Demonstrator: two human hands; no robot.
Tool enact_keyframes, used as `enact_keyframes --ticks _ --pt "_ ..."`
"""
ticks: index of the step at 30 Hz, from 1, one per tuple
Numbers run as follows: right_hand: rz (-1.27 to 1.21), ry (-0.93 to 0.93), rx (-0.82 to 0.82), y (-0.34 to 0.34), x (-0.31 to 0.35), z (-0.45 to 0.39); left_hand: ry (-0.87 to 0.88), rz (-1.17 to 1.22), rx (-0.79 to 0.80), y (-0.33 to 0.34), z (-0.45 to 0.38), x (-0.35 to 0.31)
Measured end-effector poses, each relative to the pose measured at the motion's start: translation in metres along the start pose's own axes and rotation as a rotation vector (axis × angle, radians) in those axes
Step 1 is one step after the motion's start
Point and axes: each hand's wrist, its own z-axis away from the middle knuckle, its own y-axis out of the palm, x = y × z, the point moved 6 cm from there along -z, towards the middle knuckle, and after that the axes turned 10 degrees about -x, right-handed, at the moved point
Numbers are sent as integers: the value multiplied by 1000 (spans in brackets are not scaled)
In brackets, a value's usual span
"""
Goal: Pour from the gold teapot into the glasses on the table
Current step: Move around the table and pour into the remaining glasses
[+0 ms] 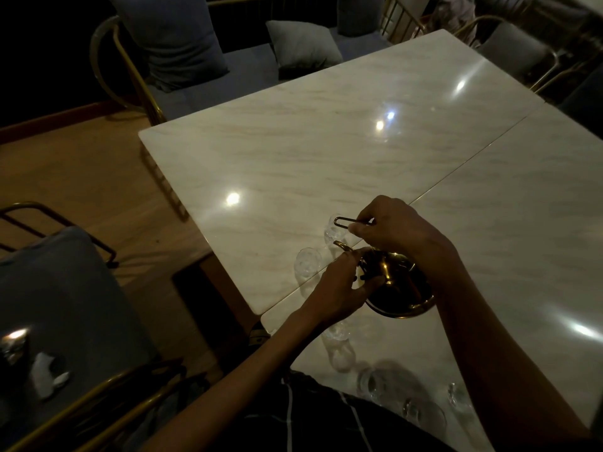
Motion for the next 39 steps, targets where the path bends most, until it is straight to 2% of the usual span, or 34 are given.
enact_keyframes --ticks 17,32,39 --pt "-56 32 2 21 -5 -5 -17 -45 79 -4 -1 12" --pt "-185 103 -43 72 -21 0 -143 -109 173 -7 7 41" --pt "-319 136 -57 81 -39 4 -132 -185 148 -10 3 51"
